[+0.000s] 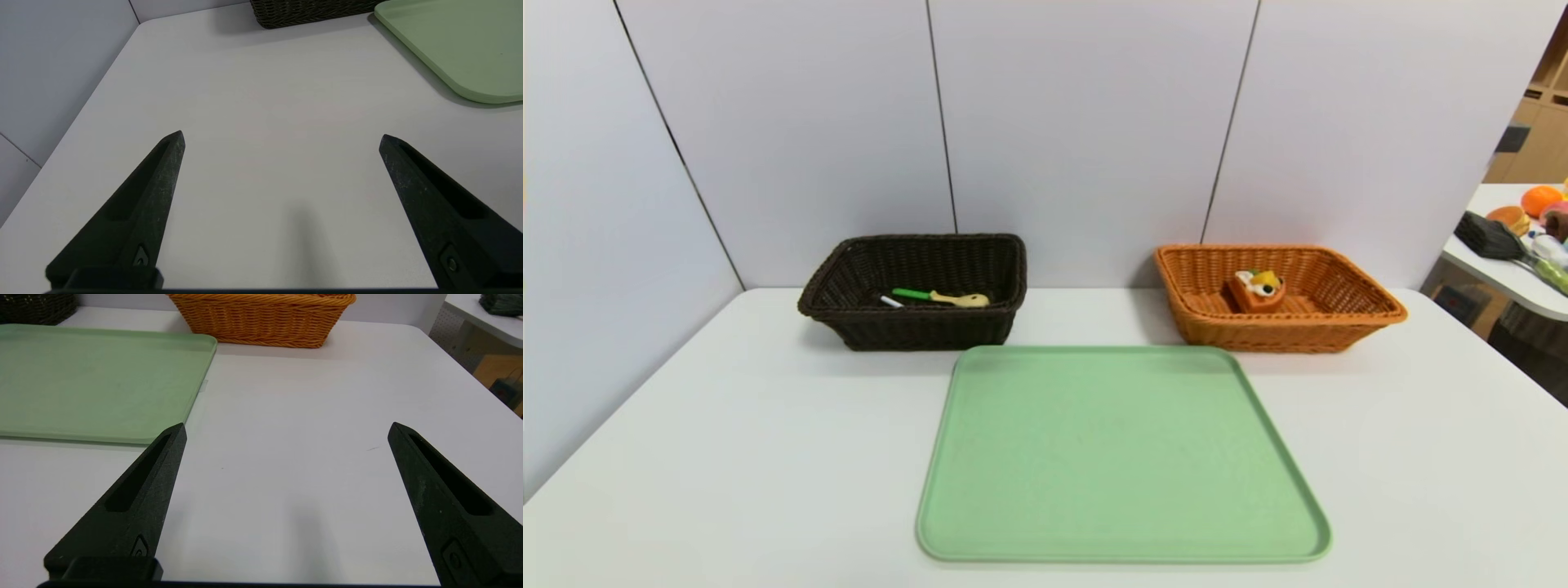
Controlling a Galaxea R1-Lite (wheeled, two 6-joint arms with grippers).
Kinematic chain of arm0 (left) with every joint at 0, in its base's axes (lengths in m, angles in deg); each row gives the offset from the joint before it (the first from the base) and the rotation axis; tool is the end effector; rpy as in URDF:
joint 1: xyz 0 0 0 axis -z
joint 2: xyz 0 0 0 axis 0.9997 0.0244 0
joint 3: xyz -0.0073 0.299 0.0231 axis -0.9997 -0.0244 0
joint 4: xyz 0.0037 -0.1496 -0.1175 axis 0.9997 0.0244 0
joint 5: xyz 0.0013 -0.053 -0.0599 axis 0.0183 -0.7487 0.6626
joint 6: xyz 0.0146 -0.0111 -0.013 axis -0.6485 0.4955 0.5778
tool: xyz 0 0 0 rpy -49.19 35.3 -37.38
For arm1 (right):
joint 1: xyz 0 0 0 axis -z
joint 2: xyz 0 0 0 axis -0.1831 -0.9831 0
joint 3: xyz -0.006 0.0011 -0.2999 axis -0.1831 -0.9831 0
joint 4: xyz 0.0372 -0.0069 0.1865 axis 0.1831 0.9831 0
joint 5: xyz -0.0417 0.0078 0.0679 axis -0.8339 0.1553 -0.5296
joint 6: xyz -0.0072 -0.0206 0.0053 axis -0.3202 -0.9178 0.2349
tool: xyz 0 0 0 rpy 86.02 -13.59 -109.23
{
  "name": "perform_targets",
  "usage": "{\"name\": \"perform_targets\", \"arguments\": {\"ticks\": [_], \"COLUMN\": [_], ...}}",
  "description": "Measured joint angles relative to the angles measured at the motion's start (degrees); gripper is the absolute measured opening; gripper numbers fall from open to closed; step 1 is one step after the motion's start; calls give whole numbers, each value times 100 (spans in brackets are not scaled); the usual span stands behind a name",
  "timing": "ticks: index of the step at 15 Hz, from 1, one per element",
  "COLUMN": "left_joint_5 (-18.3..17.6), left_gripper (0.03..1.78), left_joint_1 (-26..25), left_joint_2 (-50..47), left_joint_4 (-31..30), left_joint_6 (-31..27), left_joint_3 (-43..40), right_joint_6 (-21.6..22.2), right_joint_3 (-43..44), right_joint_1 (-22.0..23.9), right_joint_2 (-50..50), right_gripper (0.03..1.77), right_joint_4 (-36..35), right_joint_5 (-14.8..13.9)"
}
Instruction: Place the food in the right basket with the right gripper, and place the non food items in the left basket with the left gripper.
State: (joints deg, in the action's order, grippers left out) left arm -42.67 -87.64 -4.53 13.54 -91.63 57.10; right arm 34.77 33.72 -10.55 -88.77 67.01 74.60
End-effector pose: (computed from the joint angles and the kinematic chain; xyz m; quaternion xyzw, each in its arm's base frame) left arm -0.0231 -0.0008 0.0745 0.0585 0.0015 -0.0361 0.9976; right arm -0.0229 0.0003 0.0754 -0.0194 0.0006 0.0060 0.9998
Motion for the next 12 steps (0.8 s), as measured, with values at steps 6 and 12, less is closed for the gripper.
{"name": "perform_targets", "arguments": {"ticks": [6,12], "left_joint_5": [5,0], "left_gripper": [169,169], "left_joint_1": [0,0], "left_joint_2": [0,0], "left_joint_4": [0,0], "left_joint_6": [-2,-2], "left_joint_3": [0,0], "right_joint_6": [213,233], "right_joint_3": [-2,-2], "right_joint_1": [0,0], "right_joint_2": [0,-2], "right_gripper": [170,170], "right_joint_4": [-7,-7], "right_joint_5": [-78,-78]}}
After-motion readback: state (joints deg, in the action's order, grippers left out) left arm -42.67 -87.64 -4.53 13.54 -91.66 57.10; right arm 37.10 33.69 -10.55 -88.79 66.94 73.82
